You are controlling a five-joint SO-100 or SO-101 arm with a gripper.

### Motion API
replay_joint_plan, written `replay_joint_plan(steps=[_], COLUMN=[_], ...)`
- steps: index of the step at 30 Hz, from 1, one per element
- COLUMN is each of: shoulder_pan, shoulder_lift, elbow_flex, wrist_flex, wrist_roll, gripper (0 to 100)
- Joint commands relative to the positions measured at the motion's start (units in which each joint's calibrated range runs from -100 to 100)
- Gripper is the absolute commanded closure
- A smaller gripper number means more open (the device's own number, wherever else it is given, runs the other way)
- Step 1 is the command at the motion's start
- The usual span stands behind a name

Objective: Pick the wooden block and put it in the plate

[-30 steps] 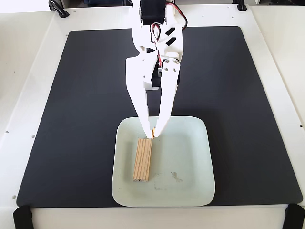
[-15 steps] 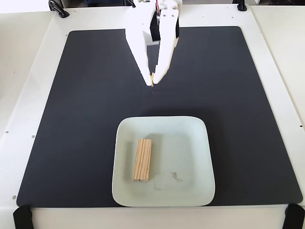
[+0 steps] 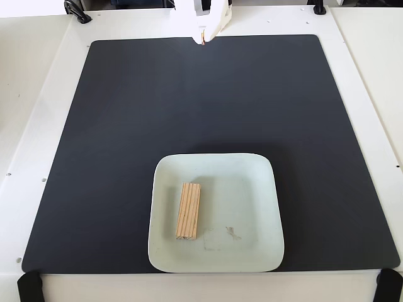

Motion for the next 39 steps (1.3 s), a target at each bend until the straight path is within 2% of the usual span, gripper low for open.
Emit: replay_joint_plan(steps=[1, 10, 19, 27, 33, 39], shoulder_pan=[0.0, -1.1, -9.4, -8.4, -9.6, -9.6], shoulder_lift=[-9.4, -29.6, -29.2, -29.3, -29.2, -29.1], elbow_flex=[4.6, 4.6, 4.6, 4.6, 4.6, 4.6], wrist_flex=[3.3, 40.4, 66.0, 87.0, 87.4, 87.4], wrist_roll=[-0.2, -0.3, 0.2, -0.1, -2.4, -2.0], gripper=[99, 99, 99, 99, 99, 99])
